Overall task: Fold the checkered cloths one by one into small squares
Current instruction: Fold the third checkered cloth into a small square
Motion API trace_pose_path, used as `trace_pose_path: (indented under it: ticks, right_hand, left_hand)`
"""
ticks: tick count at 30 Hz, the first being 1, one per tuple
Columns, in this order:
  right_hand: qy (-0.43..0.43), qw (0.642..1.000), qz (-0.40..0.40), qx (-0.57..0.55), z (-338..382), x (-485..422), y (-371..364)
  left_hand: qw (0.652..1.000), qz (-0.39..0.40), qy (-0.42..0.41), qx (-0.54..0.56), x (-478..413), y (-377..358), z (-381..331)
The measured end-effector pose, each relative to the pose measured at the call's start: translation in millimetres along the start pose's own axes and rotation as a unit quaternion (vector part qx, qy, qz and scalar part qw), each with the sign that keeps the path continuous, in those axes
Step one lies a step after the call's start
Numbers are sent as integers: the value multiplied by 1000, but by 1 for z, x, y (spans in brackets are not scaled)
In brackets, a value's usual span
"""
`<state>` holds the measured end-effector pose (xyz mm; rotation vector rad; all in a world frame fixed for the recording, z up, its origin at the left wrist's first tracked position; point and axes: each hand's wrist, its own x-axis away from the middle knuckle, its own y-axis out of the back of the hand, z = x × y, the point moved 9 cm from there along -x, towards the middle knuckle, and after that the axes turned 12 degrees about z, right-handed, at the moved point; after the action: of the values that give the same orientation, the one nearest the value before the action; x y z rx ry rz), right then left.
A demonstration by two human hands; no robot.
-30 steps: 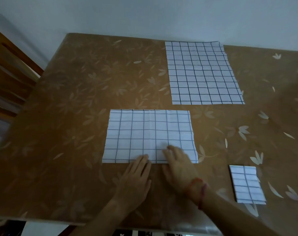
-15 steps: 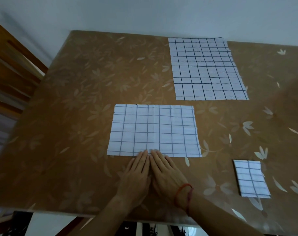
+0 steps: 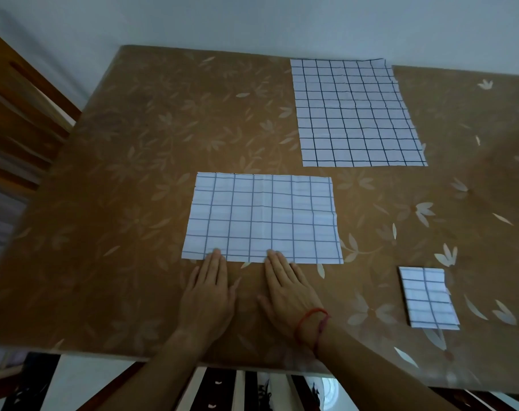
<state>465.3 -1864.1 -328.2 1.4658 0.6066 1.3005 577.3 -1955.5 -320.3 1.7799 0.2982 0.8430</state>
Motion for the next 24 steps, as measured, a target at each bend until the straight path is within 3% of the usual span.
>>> trace_pose_path:
  ticks: [13,20,24]
  right_hand:
    - [-98,995,22,-13,-96,47,-10]
    - [-97,994,42,-39,-96,49,-13]
    - [-92,994,41,-40,-96,51,-10]
  left_hand:
    - [994,15,103,32,10,5,47]
    - [991,-3,113,75,6,16,40]
    - [996,-31,62,51,-10,29,6]
